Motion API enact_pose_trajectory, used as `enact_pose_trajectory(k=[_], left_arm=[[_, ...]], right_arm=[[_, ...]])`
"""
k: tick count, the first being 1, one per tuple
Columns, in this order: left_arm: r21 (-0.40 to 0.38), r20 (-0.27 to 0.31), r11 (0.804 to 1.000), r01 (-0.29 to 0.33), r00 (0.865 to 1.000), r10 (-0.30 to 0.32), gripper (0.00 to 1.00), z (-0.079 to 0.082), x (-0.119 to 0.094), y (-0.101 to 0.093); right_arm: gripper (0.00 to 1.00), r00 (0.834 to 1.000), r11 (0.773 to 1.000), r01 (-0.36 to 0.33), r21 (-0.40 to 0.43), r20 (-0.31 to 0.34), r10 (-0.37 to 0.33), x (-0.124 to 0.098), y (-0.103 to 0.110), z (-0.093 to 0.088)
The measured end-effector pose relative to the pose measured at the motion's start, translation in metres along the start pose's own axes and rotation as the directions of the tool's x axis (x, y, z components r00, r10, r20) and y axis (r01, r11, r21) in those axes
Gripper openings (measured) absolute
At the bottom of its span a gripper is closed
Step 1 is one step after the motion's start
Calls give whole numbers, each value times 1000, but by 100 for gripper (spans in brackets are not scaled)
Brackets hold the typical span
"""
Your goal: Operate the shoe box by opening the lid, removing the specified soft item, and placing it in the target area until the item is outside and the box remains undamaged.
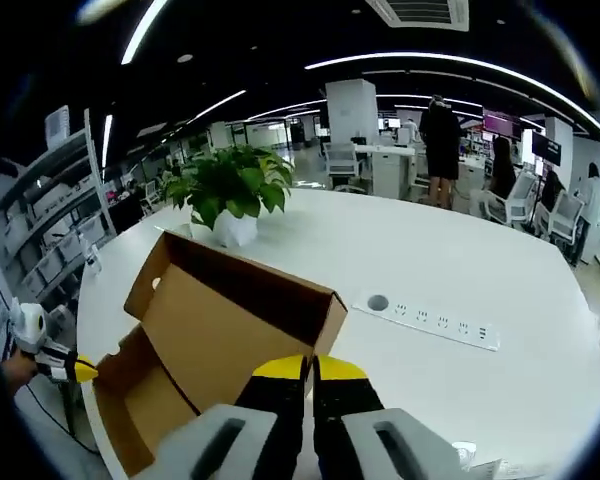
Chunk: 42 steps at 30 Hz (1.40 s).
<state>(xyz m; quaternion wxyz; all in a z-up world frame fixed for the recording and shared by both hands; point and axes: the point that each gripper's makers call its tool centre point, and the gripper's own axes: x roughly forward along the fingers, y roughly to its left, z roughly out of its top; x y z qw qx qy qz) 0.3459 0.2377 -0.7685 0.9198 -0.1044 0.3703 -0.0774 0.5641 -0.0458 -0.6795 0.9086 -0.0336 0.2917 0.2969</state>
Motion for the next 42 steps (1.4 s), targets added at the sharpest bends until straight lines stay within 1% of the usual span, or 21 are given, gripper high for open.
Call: enact_pose_trajectory(k=[10,16,22,26,31,37,42], left_arm=[[-3,8,1000,0,1000,0,3,0,0,0],[-3,13,1000,3,1000,-3,3,0,1,-1],[-3,14,1000,10,1000,-10,3,0,1,0],[-3,16,1000,13,1000,-13,3,0,1,-1],[2,14,1000,15,1000,-15,3,1,1,-1],[8,14,1000,13,1000,-13,3,1,1,0],[18,17,1000,17,1000,-17,3,1,1,-1]], right_arm=[[0,999,998,-16,-61,49,19,-23,15,0],[0,997,997,-19,-81,66,24,-32,22,-1],[0,995,995,-21,-96,92,30,-45,29,-4],[0,994,994,-24,-108,107,36,-49,30,-5],[0,992,990,-26,-136,120,42,-58,38,-9],[0,990,990,-39,-134,132,57,-69,46,-16],[0,987,990,-47,-132,148,66,-73,49,-21]])
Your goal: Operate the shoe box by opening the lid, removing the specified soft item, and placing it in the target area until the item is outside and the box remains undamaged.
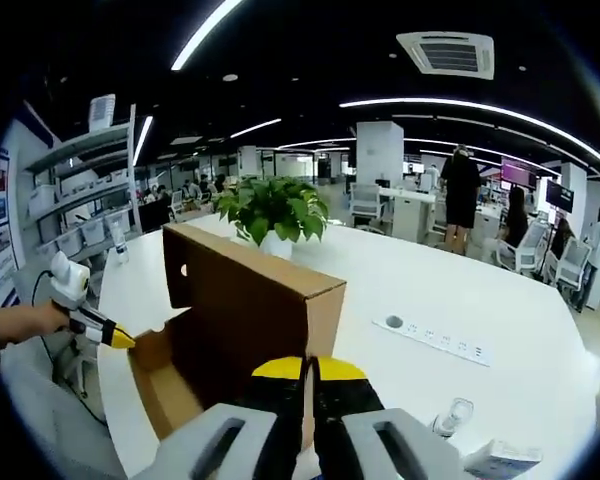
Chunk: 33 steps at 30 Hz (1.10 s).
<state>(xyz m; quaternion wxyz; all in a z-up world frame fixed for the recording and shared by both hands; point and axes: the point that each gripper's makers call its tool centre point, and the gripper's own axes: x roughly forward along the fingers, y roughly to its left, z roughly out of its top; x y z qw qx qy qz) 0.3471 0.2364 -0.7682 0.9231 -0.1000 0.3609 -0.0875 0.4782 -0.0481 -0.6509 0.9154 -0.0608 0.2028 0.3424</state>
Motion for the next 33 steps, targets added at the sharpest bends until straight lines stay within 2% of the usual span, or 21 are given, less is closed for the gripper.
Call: enact_pose_trajectory(k=[10,12,15,33], left_arm=[[0,9,1000,7,1000,-7,4,0,0,1],[1,6,1000,7,1000,-7,4,0,0,1],[6,6,1000,6,1000,-6,4,0,0,1],[25,5,1000,13,1000,-13,4,1,1,1]], right_arm=[[0,1000,1000,1,-15,25,-1,-17,18,-15],[0,1000,999,-12,34,25,11,-20,22,-20],[0,1000,999,-15,29,28,14,-24,26,-27],[0,999,991,-36,131,-4,37,-37,49,-65]])
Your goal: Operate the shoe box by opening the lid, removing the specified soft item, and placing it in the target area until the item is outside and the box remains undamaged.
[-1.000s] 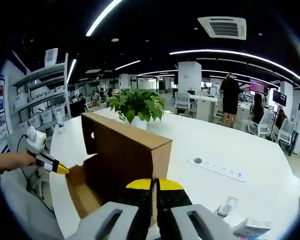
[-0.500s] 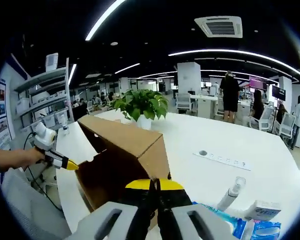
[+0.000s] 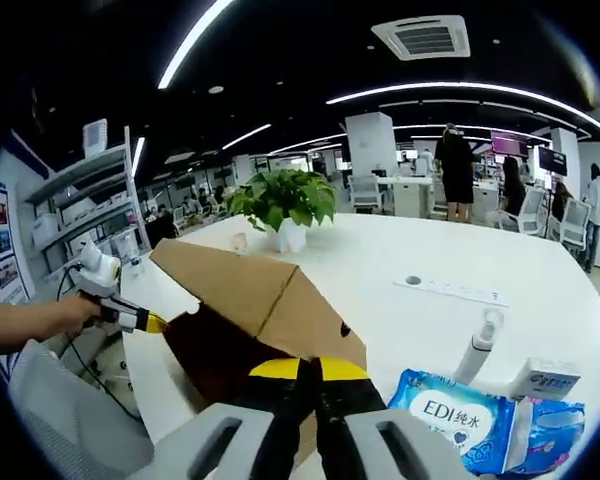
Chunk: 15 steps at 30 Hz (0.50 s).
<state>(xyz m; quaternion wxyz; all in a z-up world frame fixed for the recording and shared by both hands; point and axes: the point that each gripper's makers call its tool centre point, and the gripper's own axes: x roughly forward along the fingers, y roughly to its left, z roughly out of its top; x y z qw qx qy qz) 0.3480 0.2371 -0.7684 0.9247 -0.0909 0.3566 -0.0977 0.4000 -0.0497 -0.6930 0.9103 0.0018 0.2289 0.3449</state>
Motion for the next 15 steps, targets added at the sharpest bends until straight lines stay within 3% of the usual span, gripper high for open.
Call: enact_pose_trajectory(k=[15], left_arm=[[5,6,1000,-1,1000,1,4,0,1,2]], right_arm=[[0,999,1000,-19,23,-48,20,-2,7,-27]])
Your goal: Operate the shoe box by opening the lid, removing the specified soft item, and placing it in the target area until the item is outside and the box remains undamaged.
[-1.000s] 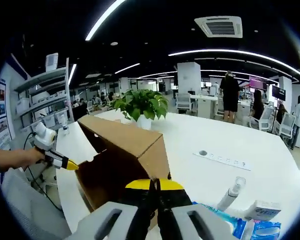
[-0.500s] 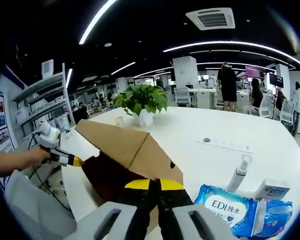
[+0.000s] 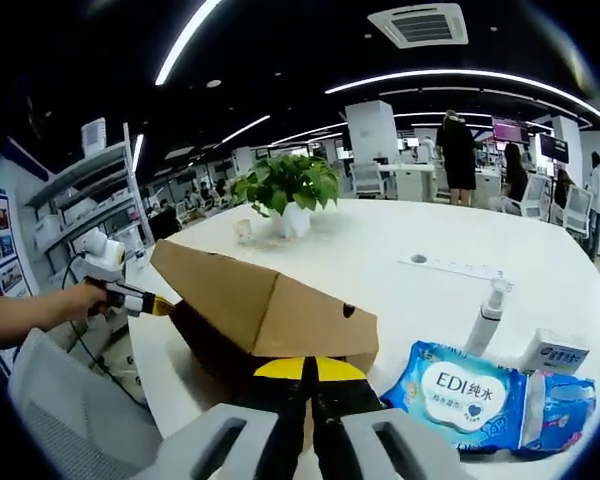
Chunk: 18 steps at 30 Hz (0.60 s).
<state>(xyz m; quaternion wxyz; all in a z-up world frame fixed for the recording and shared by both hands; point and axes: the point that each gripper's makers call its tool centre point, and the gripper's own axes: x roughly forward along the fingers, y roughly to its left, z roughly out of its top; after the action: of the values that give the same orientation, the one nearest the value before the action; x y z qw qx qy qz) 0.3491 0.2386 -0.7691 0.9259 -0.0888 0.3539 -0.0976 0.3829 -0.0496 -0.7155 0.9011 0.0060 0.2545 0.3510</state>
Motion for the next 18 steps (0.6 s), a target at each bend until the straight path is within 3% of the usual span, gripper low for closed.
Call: enact_pose_trajectory(k=[7,11,15,18], left_arm=[[14,-6,1000,-6,1000,6,4,0,-1,-1],[62,-4,998,-18,1000,18,5,1,-1,-2],[184,3,983,-20,1000,20,5,3,-4,-3],[195,-1,981,-17,1000,18,5,2,-7,-4]], right_arm=[[0,1000,1000,-15,-15,-20,15,-1,5,-9],[0,999,999,-24,-25,-33,23,-1,6,-13],[0,998,999,-34,-26,-55,32,-1,8,-20],[0,997,999,-39,-28,-63,37,0,9,-23]])
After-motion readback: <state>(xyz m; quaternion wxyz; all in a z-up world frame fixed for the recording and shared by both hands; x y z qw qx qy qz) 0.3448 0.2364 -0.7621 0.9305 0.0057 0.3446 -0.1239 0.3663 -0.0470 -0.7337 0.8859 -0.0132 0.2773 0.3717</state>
